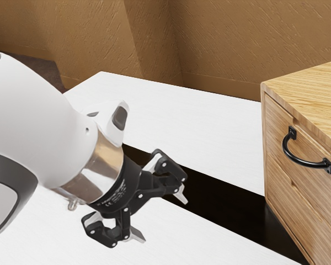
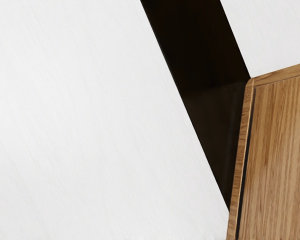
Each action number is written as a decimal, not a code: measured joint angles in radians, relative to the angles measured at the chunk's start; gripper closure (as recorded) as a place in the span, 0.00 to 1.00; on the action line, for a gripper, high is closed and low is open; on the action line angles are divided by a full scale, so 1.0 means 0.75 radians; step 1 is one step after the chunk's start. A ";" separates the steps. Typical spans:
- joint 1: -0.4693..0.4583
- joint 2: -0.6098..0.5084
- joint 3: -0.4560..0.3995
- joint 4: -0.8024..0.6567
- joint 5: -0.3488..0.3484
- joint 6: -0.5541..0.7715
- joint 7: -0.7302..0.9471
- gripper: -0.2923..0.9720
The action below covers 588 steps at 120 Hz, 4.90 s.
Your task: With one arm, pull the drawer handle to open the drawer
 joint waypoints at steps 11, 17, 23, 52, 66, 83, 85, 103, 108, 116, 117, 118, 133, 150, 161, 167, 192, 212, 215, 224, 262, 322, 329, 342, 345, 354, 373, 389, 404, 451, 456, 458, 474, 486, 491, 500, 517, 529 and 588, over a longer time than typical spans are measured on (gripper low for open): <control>0.001 0.014 0.002 0.009 -0.002 0.003 0.005 0.29; 0.005 0.040 0.002 0.013 -0.002 0.012 0.008 0.29; 0.010 0.077 0.003 0.020 0.003 0.030 0.010 0.28; 0.014 0.209 -0.004 0.049 0.020 0.178 -0.005 0.28; 0.016 0.381 -0.033 0.208 0.067 0.206 -0.021 0.29; 0.020 0.515 -0.031 0.334 0.108 0.221 -0.036 0.29; 0.019 0.520 -0.032 0.343 0.115 0.223 -0.037 0.29; 0.014 0.549 -0.036 0.393 0.202 0.274 -0.049 0.31; 0.014 0.553 -0.036 0.395 0.215 0.293 -0.051 0.32; 0.013 0.556 -0.043 0.394 0.230 0.325 -0.055 0.33; 0.013 0.556 -0.045 0.393 0.232 0.329 -0.055 0.33; 0.013 0.557 -0.046 0.393 0.234 0.333 -0.056 0.34; 0.009 0.581 -0.094 0.393 0.258 0.378 -0.061 0.37; 0.027 0.601 -0.122 0.402 0.278 0.421 -0.067 0.38; 0.046 0.611 -0.122 0.436 0.284 0.439 -0.070 0.39; 0.047 0.641 -0.124 0.474 0.286 0.446 -0.071 0.39; 0.047 0.736 -0.130 0.544 0.337 0.461 -0.077 0.40; 0.054 0.780 -0.129 0.545 0.347 0.467 -0.080 0.40; 0.055 0.781 -0.130 0.544 0.347 0.468 -0.081 0.40; 0.053 0.784 -0.137 0.541 0.347 0.468 -0.082 0.40; 0.021 0.807 -0.153 0.537 0.344 0.469 -0.086 0.40; 0.064 0.851 -0.172 0.537 0.342 0.468 -0.092 0.40; 0.071 0.850 -0.179 0.537 0.341 0.468 -0.093 0.40; 0.083 0.842 -0.190 0.533 0.340 0.466 -0.094 0.40; 0.087 0.837 -0.192 0.530 0.339 0.465 -0.094 0.40; 0.087 0.818 -0.192 0.520 0.339 0.462 -0.095 0.40; 0.048 0.773 -0.190 0.483 0.336 0.458 -0.097 0.40; 0.045 0.751 -0.188 0.466 0.331 0.456 -0.098 0.40; 0.042 0.733 -0.185 0.456 0.327 0.455 -0.098 0.40; 0.049 0.672 -0.176 0.381 0.285 0.453 -0.100 0.40; 0.046 0.662 -0.169 0.372 0.281 0.453 -0.100 0.40; 0.046 0.659 -0.167 0.369 0.279 0.453 -0.100 0.40; 0.048 0.626 -0.146 0.357 0.272 0.447 -0.100 0.40; 0.048 0.598 -0.130 0.338 0.269 0.441 -0.100 0.40; 0.048 0.594 -0.128 0.335 0.269 0.439 -0.100 0.40; 0.047 0.593 -0.125 0.332 0.265 0.435 -0.100 0.40; 0.050 0.592 -0.123 0.313 0.250 0.429 -0.100 0.40; 0.052 0.587 -0.122 0.301 0.244 0.427 -0.100 0.40; 0.061 0.413 -0.121 0.154 0.181 0.422 -0.101 0.40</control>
